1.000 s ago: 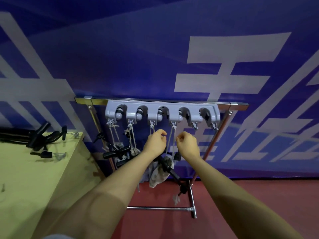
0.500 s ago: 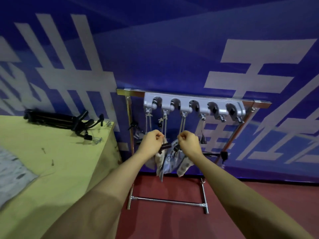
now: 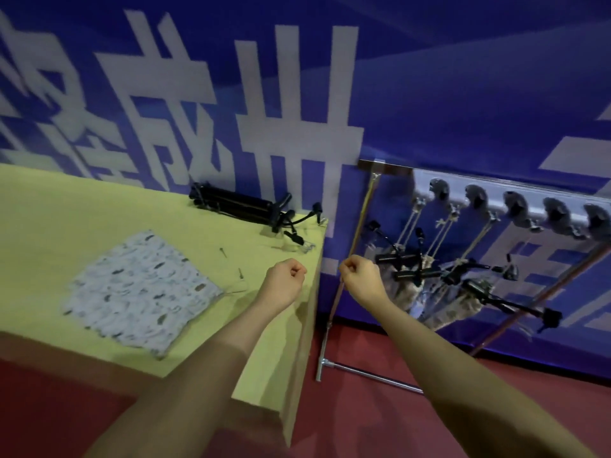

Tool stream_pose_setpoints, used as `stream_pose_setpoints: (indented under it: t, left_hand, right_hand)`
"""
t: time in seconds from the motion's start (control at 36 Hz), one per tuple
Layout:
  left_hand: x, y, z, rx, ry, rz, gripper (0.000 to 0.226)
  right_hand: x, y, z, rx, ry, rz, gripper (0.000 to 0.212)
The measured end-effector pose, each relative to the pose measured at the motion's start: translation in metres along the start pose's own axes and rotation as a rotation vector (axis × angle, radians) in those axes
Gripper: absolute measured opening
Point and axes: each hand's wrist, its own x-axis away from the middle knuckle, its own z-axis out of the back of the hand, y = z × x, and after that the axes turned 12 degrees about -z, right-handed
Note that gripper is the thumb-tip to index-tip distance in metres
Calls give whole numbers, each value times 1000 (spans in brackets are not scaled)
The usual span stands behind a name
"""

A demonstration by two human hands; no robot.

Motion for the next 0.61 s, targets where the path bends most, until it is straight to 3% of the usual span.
stream_pose_setpoints:
  t: [0.31,0.61]
  left_hand:
    - [1,-77,79,-16,134,180,18]
    - [-5,-132,116,-49,211,331,14]
  right_hand:
    - [-18,-68,-93,52,-215,142,17]
    - [-39,-84,-169,245,-428,257,16]
